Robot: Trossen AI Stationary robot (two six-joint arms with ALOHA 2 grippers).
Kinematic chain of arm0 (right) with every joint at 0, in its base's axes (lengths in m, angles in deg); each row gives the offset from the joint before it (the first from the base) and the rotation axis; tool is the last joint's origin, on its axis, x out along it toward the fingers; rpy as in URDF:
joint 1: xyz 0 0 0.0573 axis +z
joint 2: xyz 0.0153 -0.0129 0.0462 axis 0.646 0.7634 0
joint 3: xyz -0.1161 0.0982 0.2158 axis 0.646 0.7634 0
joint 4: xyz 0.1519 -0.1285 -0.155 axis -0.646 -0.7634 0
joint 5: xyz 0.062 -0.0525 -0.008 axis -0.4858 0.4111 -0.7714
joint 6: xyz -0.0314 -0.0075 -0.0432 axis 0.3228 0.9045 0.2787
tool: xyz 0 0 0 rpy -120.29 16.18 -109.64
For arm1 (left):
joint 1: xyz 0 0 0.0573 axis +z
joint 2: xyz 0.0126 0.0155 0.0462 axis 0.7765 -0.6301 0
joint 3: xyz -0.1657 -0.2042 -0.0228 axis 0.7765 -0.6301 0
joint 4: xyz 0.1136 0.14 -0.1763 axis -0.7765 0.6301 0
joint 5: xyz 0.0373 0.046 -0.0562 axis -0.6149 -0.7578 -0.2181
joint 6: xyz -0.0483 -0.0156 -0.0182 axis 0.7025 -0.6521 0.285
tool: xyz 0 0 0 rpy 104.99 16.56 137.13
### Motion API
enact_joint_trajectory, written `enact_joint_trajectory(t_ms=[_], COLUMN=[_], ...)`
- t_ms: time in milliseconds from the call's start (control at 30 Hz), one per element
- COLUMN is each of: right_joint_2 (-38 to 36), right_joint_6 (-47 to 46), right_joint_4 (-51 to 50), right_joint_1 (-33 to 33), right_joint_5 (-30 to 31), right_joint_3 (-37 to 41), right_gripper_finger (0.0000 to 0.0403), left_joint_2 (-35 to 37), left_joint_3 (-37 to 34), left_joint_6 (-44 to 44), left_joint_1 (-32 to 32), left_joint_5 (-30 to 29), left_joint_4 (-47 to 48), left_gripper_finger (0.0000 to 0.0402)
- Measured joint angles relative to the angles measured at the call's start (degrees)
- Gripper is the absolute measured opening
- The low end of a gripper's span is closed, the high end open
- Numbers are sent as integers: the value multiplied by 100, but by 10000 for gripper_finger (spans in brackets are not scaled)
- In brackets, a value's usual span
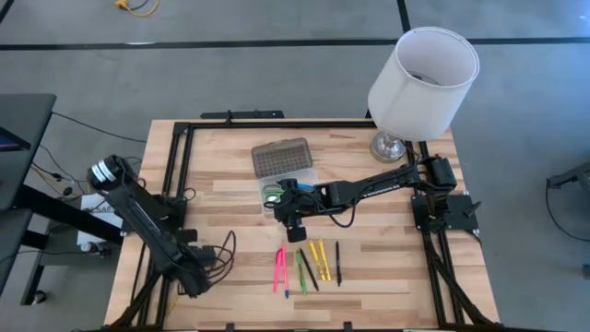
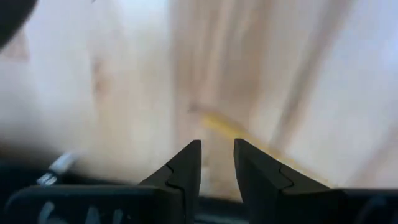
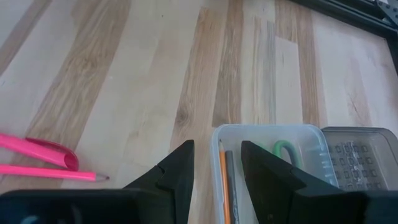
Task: Pick & place school supplies into a supply box
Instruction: Put the yellow pencil into the transparent supply box
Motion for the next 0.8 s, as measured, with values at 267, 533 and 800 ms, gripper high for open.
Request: enact_joint_trajectory(t_ms=[267, 533, 800], right_joint_2=[0, 0, 0], right_joint_6=[-57, -66, -65], right_joint_4=[-83, -81, -81], right_joint_1=[7, 7, 7], right_joint_5=[0, 0, 0], right_joint_3=[0, 0, 0], right_gripper_finger=[127, 127, 127], left_joint_2=[361, 359, 385], left_joint_3=[-457, -1173, -1500], left_joint_6=[600, 1223, 1602], left_joint_1=[-119, -127, -125], left_joint_5=[125, 746, 982], left_joint_4=[-818, -1783, -2349], left_gripper_finger=[91, 102, 158])
